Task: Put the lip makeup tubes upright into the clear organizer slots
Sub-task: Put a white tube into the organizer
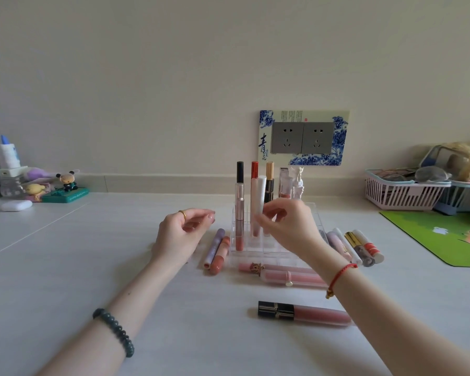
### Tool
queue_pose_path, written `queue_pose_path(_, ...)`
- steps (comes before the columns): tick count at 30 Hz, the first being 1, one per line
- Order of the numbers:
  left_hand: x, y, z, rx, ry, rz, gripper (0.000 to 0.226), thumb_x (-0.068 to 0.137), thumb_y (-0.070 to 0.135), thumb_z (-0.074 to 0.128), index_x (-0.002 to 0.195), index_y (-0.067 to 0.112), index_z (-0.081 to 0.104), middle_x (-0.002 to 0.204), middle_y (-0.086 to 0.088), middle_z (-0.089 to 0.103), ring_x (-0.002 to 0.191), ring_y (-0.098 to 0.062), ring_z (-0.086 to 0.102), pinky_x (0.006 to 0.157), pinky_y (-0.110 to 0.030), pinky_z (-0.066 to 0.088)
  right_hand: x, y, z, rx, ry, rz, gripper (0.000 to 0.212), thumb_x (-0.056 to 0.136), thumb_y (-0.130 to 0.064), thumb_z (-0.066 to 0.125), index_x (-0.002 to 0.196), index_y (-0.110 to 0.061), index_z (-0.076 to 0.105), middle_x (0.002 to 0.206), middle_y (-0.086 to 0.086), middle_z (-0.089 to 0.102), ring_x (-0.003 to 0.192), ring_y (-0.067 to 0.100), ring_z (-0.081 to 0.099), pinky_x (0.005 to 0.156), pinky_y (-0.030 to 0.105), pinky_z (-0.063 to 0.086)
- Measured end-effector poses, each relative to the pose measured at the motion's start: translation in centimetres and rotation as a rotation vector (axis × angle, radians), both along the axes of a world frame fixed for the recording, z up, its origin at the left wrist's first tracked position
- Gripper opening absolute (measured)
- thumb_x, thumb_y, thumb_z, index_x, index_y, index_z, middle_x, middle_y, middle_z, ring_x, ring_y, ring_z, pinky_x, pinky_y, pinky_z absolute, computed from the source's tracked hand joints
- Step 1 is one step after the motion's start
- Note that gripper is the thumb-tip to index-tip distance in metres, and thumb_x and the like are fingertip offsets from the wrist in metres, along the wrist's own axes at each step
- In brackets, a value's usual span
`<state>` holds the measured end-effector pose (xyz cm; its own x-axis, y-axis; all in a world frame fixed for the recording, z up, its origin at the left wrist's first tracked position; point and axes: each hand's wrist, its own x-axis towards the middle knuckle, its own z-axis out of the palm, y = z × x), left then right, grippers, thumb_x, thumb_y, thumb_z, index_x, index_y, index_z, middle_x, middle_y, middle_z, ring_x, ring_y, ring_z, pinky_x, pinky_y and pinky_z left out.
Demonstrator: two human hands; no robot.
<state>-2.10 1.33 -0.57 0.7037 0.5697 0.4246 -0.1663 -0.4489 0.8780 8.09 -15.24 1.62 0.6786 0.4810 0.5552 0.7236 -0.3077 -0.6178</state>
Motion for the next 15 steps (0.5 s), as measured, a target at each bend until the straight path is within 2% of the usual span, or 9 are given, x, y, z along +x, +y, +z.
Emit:
queue_pose_path(3,0.4,0.3,-0.4,0.014,0.029,-0.011,0.005,0.077,0.033,0.068,0.072,0.033,0.07,0.071,0.002,0.067,0.049,-0.014,0.049,0.048,-0.028,0.035,0.2,-1.9,2.1,0.09,0.066,0.028,0.013,0.081,-0.014,0.061,0.071,-0.021,0.063,0.064,-0.007,0.063,0.051,0.003,0.053,0.05,0.01,0.049)
queue_pose_path(7,0.7,0.8,-1.0,0.025,0.093,0.012,0.031,0.056,0.061,0.061,0.077,0.04,0.07,0.052,0.013,0.058,0.053,-0.016,0.049,0.052,-0.031,0.034,2.0,-5.0,4.0,0.183,0.069,-0.071,0.004,0.078,-0.014,0.066,0.08,-0.017,0.068,0.07,-0.007,0.065,0.063,0.007,0.061,0.058,0.014,0.053)
queue_pose_path(9,0.9,0.8,-1.2,0.055,0.129,0.022,0.02,0.066,0.053,0.066,0.075,0.035,0.07,0.057,0.014,0.061,0.058,-0.015,0.053,0.054,-0.032,0.038,3.4,-6.2,4.1,0.185,0.051,-0.152,0.008,0.077,-0.016,0.067,0.085,-0.014,0.071,0.072,-0.004,0.066,0.066,0.007,0.062,0.057,0.014,0.053)
queue_pose_path(11,1.0,0.7,-1.3,0.102,0.153,0.034,0.007,0.077,0.04,0.066,0.076,0.033,0.068,0.075,0.01,0.069,0.075,-0.015,0.063,0.067,-0.035,0.05,4.5,-6.9,3.8,0.17,0.038,-0.215,0.01,0.078,-0.017,0.067,0.086,-0.013,0.071,0.069,-0.006,0.064,0.062,0.004,0.057,0.052,0.008,0.046)
queue_pose_path(13,1.1,0.8,-1.5,0.135,0.168,0.038,0.011,0.075,0.046,0.065,0.077,0.035,0.067,0.084,0.007,0.072,0.087,-0.012,0.066,0.083,-0.036,0.052,5.5,-7.1,3.4,0.139,0.03,-0.249,0.011,0.078,-0.015,0.066,0.087,-0.011,0.071,0.069,-0.006,0.062,0.061,0.003,0.054,0.054,0.01,0.044)
queue_pose_path(15,1.0,0.9,-1.5,0.149,0.184,0.043,0.026,0.063,0.06,0.058,0.073,0.038,0.066,0.084,0.008,0.073,0.088,-0.011,0.066,0.089,-0.038,0.051,6.4,-7.1,2.9,0.108,0.021,-0.265,0.013,0.079,-0.014,0.066,0.089,-0.008,0.07,0.075,-0.002,0.064,0.064,0.002,0.054,0.058,0.014,0.043)
